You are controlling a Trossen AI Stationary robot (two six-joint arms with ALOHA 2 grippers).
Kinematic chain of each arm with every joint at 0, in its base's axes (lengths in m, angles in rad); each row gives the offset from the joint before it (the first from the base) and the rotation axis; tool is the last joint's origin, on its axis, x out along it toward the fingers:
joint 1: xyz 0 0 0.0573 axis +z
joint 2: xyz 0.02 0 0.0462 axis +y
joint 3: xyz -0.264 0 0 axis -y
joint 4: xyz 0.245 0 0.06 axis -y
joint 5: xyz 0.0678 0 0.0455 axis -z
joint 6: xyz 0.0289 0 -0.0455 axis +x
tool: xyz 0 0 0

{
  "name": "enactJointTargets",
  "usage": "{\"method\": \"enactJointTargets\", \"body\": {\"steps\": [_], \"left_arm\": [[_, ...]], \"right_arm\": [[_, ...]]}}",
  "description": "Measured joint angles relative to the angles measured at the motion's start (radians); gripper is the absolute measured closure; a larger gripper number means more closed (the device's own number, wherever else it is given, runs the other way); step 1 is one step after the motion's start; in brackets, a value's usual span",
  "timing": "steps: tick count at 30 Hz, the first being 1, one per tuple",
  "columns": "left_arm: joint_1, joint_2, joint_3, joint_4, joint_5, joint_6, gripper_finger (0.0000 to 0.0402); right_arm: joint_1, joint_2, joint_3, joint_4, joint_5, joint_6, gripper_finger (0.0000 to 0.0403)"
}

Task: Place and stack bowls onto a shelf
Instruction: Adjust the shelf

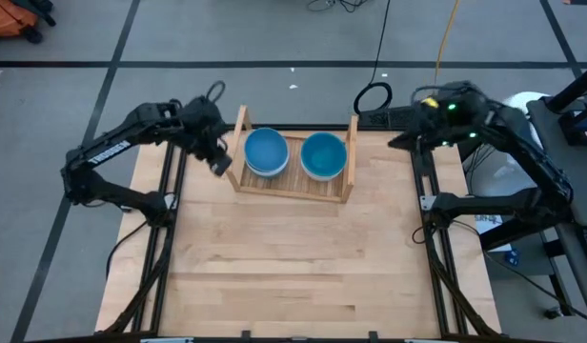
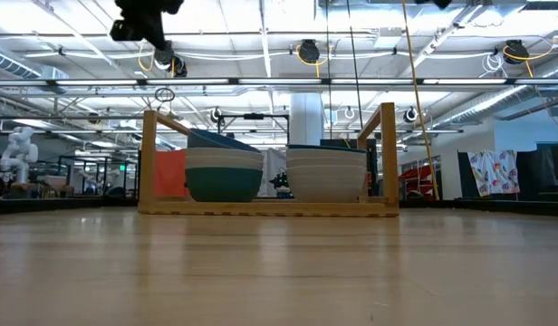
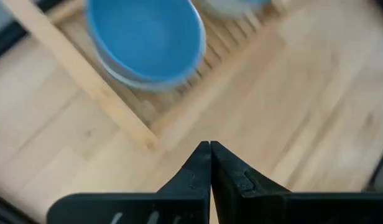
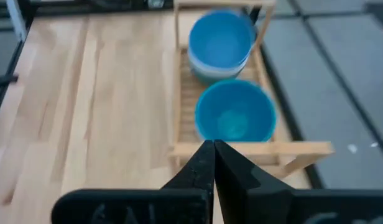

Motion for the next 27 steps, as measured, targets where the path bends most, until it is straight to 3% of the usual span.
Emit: {"method": "enactJointTargets", "body": {"steps": [6, 13, 19, 27], "left_arm": [[-0.157, -0.001, 0.000, -0.055, -0.037, 0.039, 0.0400], [-0.276, -0.002, -0.021, -0.087, -0.073, -0.034, 0.0400], [-0.340, -0.002, -0.154, -0.048, -0.081, -0.092, 0.0400], [-0.360, 0.000, -0.351, 0.167, -0.080, -0.082, 0.0401]], "right_arm": [[0.089, 0.001, -0.175, 0.060, 0.000, 0.014, 0.0402], [0.197, 0.001, -0.340, 0.178, 0.000, 0.027, 0.0403], [0.275, 0.001, -0.439, 0.268, 0.000, 0.049, 0.0403], [0.346, 0.000, -0.570, 0.433, -0.002, 0.101, 0.0403]]}}
